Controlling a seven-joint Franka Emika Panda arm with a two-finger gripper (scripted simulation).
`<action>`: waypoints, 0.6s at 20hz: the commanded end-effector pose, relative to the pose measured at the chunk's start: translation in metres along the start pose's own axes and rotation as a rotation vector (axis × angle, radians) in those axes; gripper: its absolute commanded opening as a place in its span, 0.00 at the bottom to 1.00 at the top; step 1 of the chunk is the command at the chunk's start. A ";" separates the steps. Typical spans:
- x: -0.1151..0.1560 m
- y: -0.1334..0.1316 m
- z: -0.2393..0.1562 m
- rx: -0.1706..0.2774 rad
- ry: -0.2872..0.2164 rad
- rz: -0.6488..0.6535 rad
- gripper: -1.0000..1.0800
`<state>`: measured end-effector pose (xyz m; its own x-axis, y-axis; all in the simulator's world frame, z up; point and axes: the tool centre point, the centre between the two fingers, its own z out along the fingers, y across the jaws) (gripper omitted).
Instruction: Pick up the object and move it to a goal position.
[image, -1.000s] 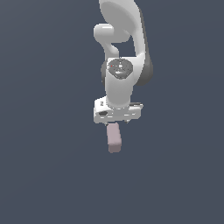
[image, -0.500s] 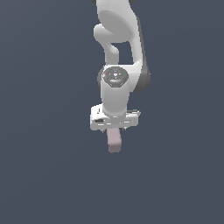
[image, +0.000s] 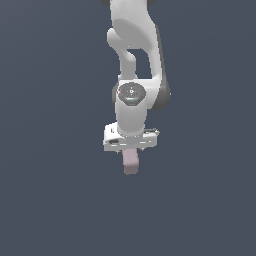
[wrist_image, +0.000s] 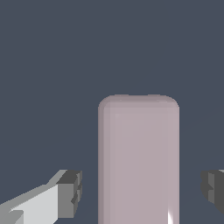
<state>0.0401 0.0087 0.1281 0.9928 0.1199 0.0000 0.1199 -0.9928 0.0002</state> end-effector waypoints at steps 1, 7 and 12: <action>-0.001 0.000 0.014 0.000 -0.001 0.000 0.96; 0.000 0.000 0.033 0.000 0.000 0.000 0.96; 0.001 0.000 0.034 0.000 0.000 0.000 0.00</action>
<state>0.0407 0.0085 0.0944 0.9928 0.1198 -0.0009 0.1198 -0.9928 0.0000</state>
